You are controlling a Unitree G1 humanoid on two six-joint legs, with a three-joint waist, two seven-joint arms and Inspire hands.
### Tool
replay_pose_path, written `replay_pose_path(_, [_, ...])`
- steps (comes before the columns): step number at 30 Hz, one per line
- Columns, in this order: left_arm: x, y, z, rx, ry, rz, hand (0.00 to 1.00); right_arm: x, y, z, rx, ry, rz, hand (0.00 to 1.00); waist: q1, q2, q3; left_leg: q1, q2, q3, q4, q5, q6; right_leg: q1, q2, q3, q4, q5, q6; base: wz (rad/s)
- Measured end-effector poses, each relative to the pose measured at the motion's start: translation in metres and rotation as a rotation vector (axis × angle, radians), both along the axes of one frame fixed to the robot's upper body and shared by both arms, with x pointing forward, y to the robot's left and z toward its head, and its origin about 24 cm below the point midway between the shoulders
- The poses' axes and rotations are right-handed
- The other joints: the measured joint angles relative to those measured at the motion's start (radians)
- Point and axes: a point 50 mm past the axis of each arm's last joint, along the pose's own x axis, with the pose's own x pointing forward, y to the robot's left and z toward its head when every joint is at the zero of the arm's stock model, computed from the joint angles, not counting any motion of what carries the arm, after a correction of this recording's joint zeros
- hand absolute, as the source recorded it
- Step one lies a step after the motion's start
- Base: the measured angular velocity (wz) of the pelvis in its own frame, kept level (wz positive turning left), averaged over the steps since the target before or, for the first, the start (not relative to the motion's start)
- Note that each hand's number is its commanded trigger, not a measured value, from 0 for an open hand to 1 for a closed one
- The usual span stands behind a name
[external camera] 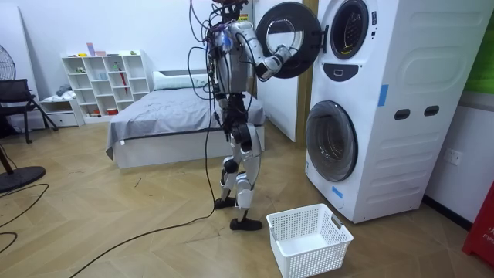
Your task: Pick clothes from washing machine
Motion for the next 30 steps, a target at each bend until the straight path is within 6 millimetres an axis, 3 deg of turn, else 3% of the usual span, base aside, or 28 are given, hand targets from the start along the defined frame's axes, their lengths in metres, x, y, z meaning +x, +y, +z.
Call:
replay_pose_path(7, [-0.007,-0.001,-0.002,0.018,0.033,0.018,0.00,0.021,-0.040,0.008,-0.017,-0.099,-0.320,0.00,-0.048,0.001,-0.0024,0.023,-0.001,0.020,0.001,0.000,0.000,0.015,0.003,0.023,0.001,0.000,0.001,-0.09])
replay_pose_path(10, [-0.009,-0.001,-0.002,0.032,0.035,0.024,0.00,0.023,-0.045,0.011,0.009,-0.113,-0.367,0.00,-0.055,0.008,-0.0041,0.024,0.000,0.028,0.001,0.000,0.000,0.015,0.003,0.026,0.002,0.001,0.001,-0.04])
replay_pose_path(12, [-0.011,-0.004,-0.003,0.028,0.048,0.029,0.00,0.024,-0.048,0.014,0.042,-0.126,-0.399,0.00,-0.059,0.023,-0.0138,0.026,-0.001,0.040,0.001,0.000,0.000,0.015,0.001,0.028,0.003,0.001,0.002,-0.06])
replay_pose_path(14, [-0.011,-0.005,-0.004,0.025,0.048,0.030,0.00,0.025,-0.048,0.019,0.075,-0.139,-0.410,0.00,-0.058,0.030,-0.0168,0.030,-0.001,0.041,0.001,0.000,0.000,0.015,0.001,0.030,0.006,0.001,0.002,-0.07])
replay_pose_path(19, [-0.014,-0.010,-0.006,0.027,0.070,0.040,0.00,0.032,-0.046,0.019,0.139,-0.130,-0.452,0.00,-0.048,0.047,-0.0106,0.047,-0.001,0.039,0.000,0.000,0.000,0.030,0.002,0.035,0.006,0.000,0.003,-0.02])
replay_pose_path(24, [-0.019,-0.012,-0.007,0.027,0.080,0.045,0.00,0.037,-0.044,0.012,0.188,-0.088,-0.483,0.00,-0.020,0.045,-0.0094,0.048,0.000,0.039,0.003,0.000,0.000,0.029,0.002,0.034,0.011,0.000,0.002,0.01])
replay_pose_path(30, [-0.026,-0.015,-0.008,0.021,0.096,0.052,0.00,0.047,-0.044,0.009,0.220,-0.064,-0.517,0.00,-0.015,0.034,-0.0049,0.038,0.002,0.033,0.037,-0.006,0.000,0.022,-0.002,0.026,0.041,-0.020,-0.003,0.07])
